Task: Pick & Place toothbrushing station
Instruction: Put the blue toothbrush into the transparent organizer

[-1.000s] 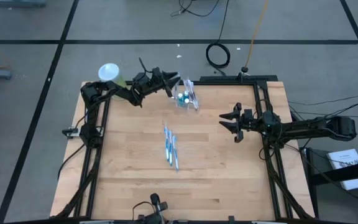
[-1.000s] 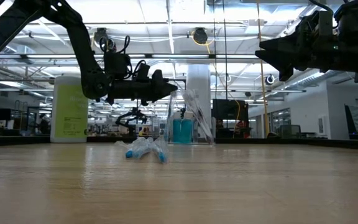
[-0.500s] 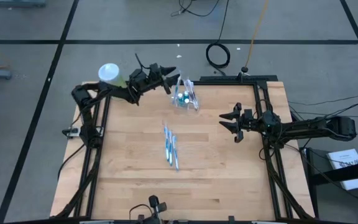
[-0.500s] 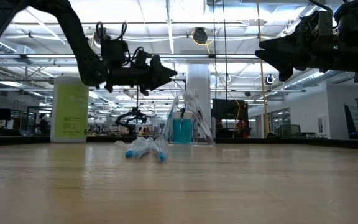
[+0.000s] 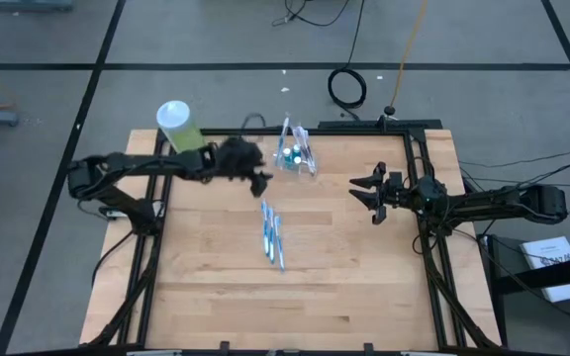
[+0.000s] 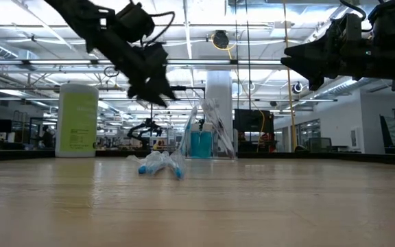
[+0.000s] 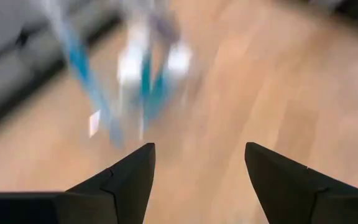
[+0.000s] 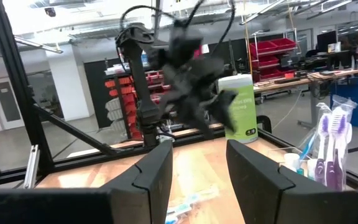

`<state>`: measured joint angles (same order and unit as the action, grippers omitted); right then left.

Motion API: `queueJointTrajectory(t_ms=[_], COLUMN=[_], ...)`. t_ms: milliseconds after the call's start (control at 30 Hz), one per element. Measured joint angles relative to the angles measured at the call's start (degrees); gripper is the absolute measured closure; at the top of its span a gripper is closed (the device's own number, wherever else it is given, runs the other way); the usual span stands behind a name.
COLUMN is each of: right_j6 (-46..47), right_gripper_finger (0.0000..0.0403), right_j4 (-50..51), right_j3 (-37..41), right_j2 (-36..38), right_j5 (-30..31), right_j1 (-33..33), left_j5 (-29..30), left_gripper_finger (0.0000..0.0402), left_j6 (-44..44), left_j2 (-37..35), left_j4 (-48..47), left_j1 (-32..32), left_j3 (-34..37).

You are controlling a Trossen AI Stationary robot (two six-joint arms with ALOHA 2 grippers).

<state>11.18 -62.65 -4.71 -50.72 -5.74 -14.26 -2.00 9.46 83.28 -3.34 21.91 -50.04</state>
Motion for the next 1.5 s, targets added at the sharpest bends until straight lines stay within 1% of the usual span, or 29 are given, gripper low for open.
queueJointTrajectory(t_ms=[100, 167, 200, 267, 433, 667, 800, 933, 1067, 1233, 1333, 1433, 1500], right_j6=[0.1, 0.1, 0.3, 1.2, 1.9, 1.7, 1.7, 1.7, 1.7, 1.7, 1.7, 1.7, 1.6], right_gripper_finger=[0.0261, 0.0261, 0.0261, 0.0261, 0.0261, 0.0261, 0.0261, 0.0261, 0.0261, 0.0261, 0.0261, 0.0261, 0.0261], right_j4=[0.0, 0.0, 0.0, -0.1, -0.5, -0.5, -0.5, -0.5, -0.5, -0.5, -0.3, -0.3, -0.1], right_j3=[0.0, 0.0, 0.0, 0.0, 0.0, 0.0, 0.0, 0.0, 0.0, 0.0, 0.0, 0.0, 0.0], right_j2=[0.0, 0.0, 0.0, 0.0, 0.0, 0.0, 0.0, 0.0, 0.0, 0.0, 0.0, 0.0, 0.0], right_j5=[0.0, 0.0, 0.0, 0.0, 0.0, 0.0, 0.0, 0.0, 0.0, 0.0, 0.0, 0.0, 0.0], right_j1=[0.0, 0.0, 0.0, 0.0, 0.0, 0.0, 0.0, 0.0, 0.0, 0.0, 0.0, 0.0, 0.0], left_j5=[8.0, 10.9, 11.2, 11.2, 10.7, 5.8, 2.5, 0.8, 0.7, 0.1, 1.9, 5.8, 8.5], left_gripper_finger=[0.0144, 0.0144, 0.0144, 0.0144, 0.0144, 0.0144, 0.0144, 0.0144, 0.0144, 0.0144, 0.0144, 0.0144, 0.0144], left_j6=[8.6, 14.8, 17.1, 19.5, 22.9, 28.6, 31.5, 35.1, 37.1, 36.0, 35.7, 36.0, 36.5], left_j2=[0.0, 0.9, 1.4, 2.7, 5.7, 11.2, 14.5, 16.8, 16.8, 13.8, 10.8, 8.6, 7.4], left_j4=[-9.2, -11.6, -12.2, -12.9, -11.1, -7.5, -3.5, -4.3, -7.1, -10.9, -14.2, -20.7, -23.4], left_j1=[-5.4, -8.5, -9.9, -12.5, -18.8, -25.8, -27.8, -28.6, -28.8, -28.7, -28.7, -28.7, -28.7], left_j3=[0.0, 0.0, 0.0, 0.0, 0.0, 0.0, 0.0, -0.1, -0.2, 0.1, 0.0, 0.0, 0.0])
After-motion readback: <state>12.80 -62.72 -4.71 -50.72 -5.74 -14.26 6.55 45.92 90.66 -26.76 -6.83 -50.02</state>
